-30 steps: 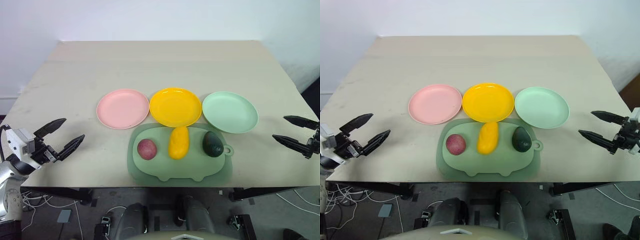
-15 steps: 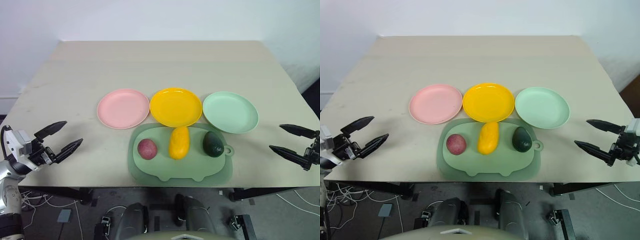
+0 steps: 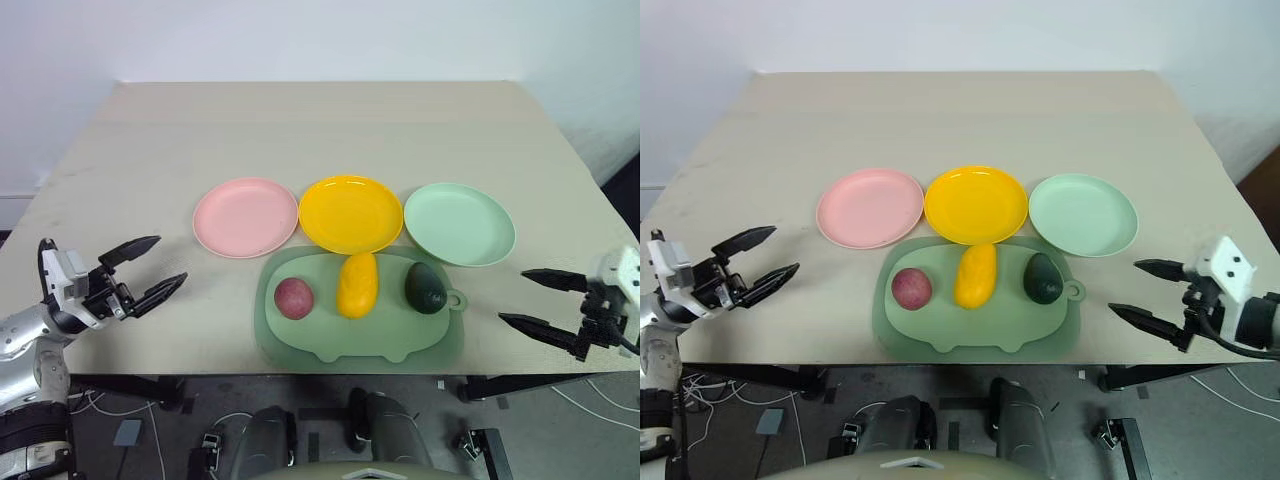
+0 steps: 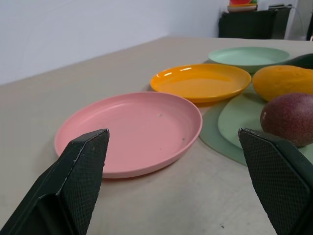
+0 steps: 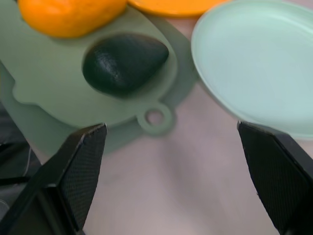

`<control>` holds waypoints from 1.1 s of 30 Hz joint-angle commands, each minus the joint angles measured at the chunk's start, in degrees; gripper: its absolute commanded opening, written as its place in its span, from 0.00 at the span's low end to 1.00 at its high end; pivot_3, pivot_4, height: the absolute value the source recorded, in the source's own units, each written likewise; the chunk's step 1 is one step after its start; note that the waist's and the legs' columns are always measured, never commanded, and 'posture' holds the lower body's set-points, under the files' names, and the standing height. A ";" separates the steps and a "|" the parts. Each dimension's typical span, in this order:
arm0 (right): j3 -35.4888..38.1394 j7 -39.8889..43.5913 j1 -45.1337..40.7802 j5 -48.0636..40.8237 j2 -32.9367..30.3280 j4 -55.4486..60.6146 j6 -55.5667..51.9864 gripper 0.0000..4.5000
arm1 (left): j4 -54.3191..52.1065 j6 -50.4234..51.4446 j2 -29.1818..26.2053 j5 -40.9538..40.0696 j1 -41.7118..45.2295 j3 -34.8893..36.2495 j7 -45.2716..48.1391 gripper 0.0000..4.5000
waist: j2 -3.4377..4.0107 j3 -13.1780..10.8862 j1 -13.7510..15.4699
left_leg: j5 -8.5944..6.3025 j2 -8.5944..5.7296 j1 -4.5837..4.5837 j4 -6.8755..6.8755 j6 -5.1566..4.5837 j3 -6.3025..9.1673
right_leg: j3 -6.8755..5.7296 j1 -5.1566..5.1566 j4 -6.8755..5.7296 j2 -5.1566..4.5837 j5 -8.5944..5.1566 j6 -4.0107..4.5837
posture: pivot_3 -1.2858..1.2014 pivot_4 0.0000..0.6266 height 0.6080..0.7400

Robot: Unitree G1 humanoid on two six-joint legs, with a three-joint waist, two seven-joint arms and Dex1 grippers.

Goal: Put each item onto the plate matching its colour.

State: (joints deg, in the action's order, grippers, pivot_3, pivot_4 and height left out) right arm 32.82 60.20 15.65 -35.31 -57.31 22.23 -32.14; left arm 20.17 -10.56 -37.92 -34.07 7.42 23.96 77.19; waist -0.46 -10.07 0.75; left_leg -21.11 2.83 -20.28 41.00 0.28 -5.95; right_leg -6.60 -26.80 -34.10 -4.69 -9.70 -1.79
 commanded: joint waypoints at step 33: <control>-23.04 -42.92 -26.97 -12.51 17.22 8.84 -40.47 1.00 | -2.27 -1.51 2.15 1.43 2.36 -1.93 -3.05 0.98 | -0.23 0.07 -0.11 | -0.03 -0.05 -0.11 0.02 -0.07 -0.01 | 0.00 -0.06 0.03 -0.03 0.15 0.18 | 0.52 0.24 0.98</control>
State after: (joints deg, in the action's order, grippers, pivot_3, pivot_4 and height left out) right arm 9.51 17.29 -11.27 -48.46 -40.28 30.11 -73.50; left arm 18.99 -11.74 -34.83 -31.94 9.68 21.04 74.19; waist -0.69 -10.00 0.64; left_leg -21.14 2.78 -20.39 41.02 0.21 -5.97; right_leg -6.60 -26.85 -34.08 -4.72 -9.55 -1.61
